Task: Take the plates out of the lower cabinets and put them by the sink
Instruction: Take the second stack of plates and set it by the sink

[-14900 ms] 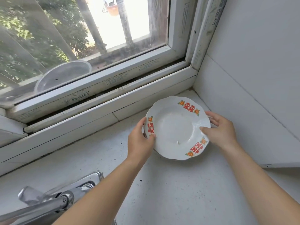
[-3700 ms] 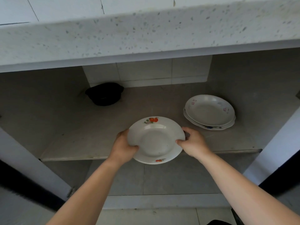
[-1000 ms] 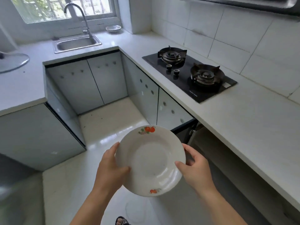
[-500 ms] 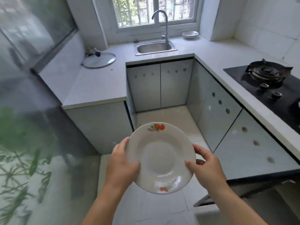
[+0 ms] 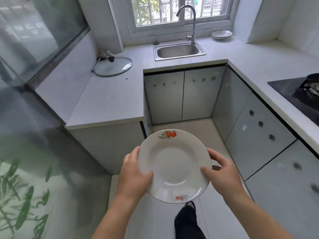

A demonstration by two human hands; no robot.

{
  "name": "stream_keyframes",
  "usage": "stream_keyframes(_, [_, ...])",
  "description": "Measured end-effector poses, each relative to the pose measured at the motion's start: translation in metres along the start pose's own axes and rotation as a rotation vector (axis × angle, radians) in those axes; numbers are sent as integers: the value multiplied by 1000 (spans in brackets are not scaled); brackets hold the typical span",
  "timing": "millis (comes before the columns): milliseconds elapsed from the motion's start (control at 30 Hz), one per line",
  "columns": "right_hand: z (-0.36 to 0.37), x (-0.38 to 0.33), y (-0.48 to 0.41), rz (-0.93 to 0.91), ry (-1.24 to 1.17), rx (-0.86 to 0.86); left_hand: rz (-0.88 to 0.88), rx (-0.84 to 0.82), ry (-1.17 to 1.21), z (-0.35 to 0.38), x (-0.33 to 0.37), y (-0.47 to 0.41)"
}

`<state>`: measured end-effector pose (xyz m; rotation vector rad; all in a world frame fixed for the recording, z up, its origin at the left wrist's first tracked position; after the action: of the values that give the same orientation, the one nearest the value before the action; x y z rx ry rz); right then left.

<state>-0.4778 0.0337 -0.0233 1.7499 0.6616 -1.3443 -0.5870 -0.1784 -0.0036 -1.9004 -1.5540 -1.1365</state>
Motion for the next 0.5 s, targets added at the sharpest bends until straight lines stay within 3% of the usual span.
stream_keyframes(500, [-21, -100, -271, -7, -16, 70, -11, -37, -43, 49, 99, -279])
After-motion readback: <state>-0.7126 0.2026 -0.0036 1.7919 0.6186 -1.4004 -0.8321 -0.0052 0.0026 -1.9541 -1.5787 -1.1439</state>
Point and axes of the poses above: each hand's wrist, its own y-axis away from the middle knuckle, its own z-axis out of the palm, x = y × z, the point moved 5 cm from there along -y, towards the middle knuckle, and after that the axes turned 5 degrees about -x, right-handed, at the moved point
